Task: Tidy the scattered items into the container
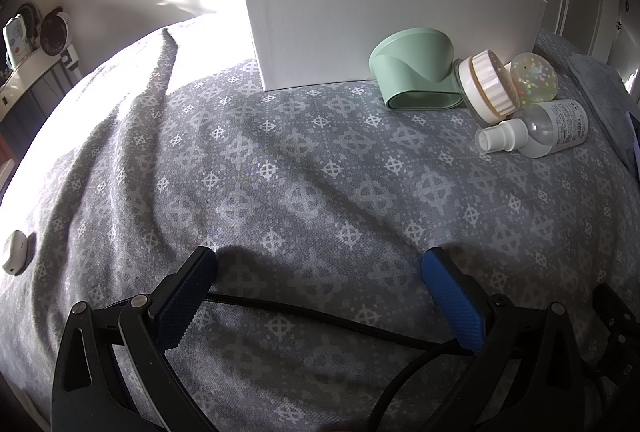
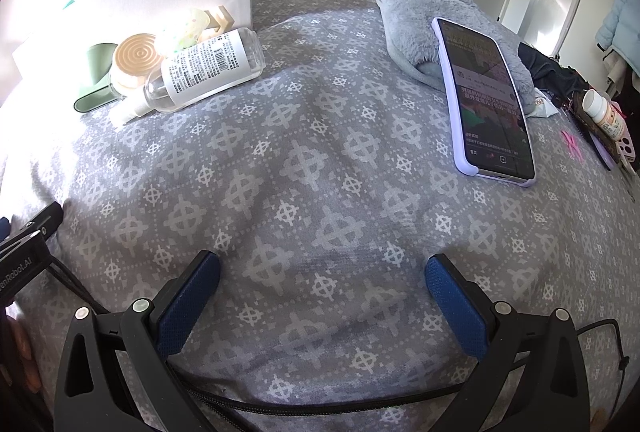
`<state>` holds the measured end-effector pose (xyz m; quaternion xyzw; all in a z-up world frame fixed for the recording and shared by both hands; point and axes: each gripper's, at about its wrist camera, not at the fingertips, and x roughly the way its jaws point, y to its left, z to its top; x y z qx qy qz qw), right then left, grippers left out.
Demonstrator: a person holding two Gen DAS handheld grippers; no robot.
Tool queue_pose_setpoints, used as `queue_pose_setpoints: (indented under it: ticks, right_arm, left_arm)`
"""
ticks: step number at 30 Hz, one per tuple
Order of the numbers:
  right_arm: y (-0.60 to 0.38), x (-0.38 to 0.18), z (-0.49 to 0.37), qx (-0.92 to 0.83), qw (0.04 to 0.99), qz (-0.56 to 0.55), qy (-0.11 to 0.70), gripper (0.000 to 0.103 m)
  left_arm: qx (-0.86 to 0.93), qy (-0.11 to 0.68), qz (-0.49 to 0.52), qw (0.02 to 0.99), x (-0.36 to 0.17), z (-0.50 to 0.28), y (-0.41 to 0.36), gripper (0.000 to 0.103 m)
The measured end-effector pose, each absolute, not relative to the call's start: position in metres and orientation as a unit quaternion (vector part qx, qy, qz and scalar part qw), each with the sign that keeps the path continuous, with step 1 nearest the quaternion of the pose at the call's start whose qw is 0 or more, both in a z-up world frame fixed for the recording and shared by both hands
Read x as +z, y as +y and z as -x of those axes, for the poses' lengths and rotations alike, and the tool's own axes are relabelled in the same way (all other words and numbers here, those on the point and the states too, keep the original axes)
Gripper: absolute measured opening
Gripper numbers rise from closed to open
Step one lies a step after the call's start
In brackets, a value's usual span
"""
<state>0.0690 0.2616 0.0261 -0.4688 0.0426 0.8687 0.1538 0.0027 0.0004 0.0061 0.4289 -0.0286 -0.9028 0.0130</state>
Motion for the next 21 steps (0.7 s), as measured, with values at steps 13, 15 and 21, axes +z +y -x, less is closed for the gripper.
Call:
queue_pose_setpoints:
  ticks: [13,15,21]
  right_arm:
    - [0.2609,0.0273,-0.0707,0.869,0.154,0.468,0.042,0.103]
    - [0.2609,0.0272,-0.0708,0.869,0.154,0.468,0.042,0.103]
    - [0.2608,0.0271,-0.0707,0.869,0.154,0.468,0.042,0.103]
  left_arm:
    - [-0.903,-0.029,-0.429,0.013,0.0063,-0.0029,0.0005,0.103]
    - [-0.903,-0.028,-0.429,0.013,0.0061,-0.0029,0.0003,0.103]
    - [-0.903,-0.028,-0.429,0.013,0.0061,-0.0030,0.0004,0.103]
